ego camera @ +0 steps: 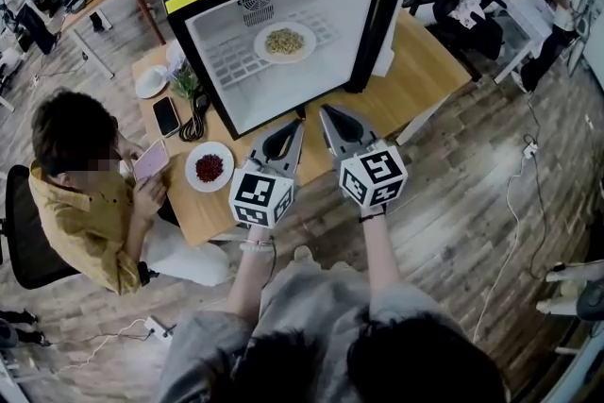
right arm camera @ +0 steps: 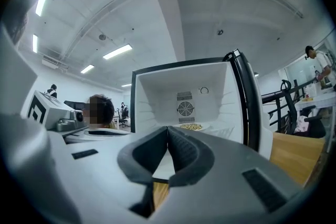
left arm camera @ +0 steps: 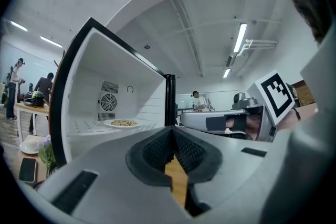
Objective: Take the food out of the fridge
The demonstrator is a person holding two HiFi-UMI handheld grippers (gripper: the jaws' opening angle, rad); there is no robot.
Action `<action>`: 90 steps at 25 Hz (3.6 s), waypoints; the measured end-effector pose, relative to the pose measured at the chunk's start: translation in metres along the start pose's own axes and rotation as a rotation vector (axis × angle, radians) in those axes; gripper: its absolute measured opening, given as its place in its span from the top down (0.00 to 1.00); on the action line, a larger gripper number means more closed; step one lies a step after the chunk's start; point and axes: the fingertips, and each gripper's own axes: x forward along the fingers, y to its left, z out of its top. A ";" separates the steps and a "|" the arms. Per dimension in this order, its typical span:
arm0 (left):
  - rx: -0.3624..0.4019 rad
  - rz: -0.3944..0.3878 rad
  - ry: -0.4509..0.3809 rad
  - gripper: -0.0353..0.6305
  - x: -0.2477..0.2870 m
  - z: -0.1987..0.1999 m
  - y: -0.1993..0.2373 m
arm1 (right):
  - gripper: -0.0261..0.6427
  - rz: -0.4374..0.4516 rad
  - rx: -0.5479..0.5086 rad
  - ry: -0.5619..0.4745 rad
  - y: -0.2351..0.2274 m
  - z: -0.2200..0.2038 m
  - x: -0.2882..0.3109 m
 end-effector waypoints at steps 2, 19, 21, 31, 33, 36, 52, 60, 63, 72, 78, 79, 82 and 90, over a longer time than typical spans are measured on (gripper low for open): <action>-0.008 0.020 0.006 0.94 0.002 0.000 0.006 | 0.95 0.016 0.020 0.004 -0.001 -0.001 0.008; -0.040 0.216 -0.009 0.94 0.057 0.001 0.055 | 0.95 0.257 0.169 0.047 -0.039 -0.014 0.079; -0.042 0.236 -0.009 0.94 0.067 -0.001 0.058 | 0.95 0.283 0.167 0.062 -0.047 -0.016 0.084; -0.047 0.334 -0.004 0.94 0.090 -0.002 0.067 | 0.95 0.396 0.233 0.098 -0.067 -0.021 0.100; -0.046 0.353 0.005 0.94 0.087 -0.004 0.069 | 0.95 0.395 0.267 0.103 -0.067 -0.023 0.103; -0.046 0.369 0.026 0.94 0.084 -0.009 0.073 | 0.94 0.381 0.345 0.102 -0.069 -0.024 0.106; -0.058 0.372 0.087 0.94 0.089 -0.025 0.083 | 0.81 0.256 0.843 0.108 -0.089 -0.044 0.132; -0.060 0.398 0.089 0.94 0.083 -0.024 0.097 | 0.78 0.239 1.084 0.106 -0.090 -0.050 0.148; -0.059 0.401 0.088 0.94 0.082 -0.022 0.099 | 0.78 0.237 1.138 0.105 -0.090 -0.050 0.152; -0.064 0.417 0.094 0.94 0.079 -0.023 0.107 | 0.78 0.217 1.329 0.128 -0.089 -0.058 0.162; -0.069 0.423 0.101 0.94 0.078 -0.026 0.109 | 0.82 0.206 1.409 0.141 -0.087 -0.057 0.164; -0.068 0.422 0.102 0.94 0.078 -0.026 0.109 | 0.84 0.212 1.417 0.134 -0.087 -0.056 0.165; -0.068 0.420 0.102 0.94 0.078 -0.026 0.108 | 0.86 0.207 1.434 0.129 -0.087 -0.054 0.164; -0.059 0.408 0.101 0.94 0.080 -0.023 0.104 | 0.88 0.205 1.489 0.113 -0.090 -0.054 0.160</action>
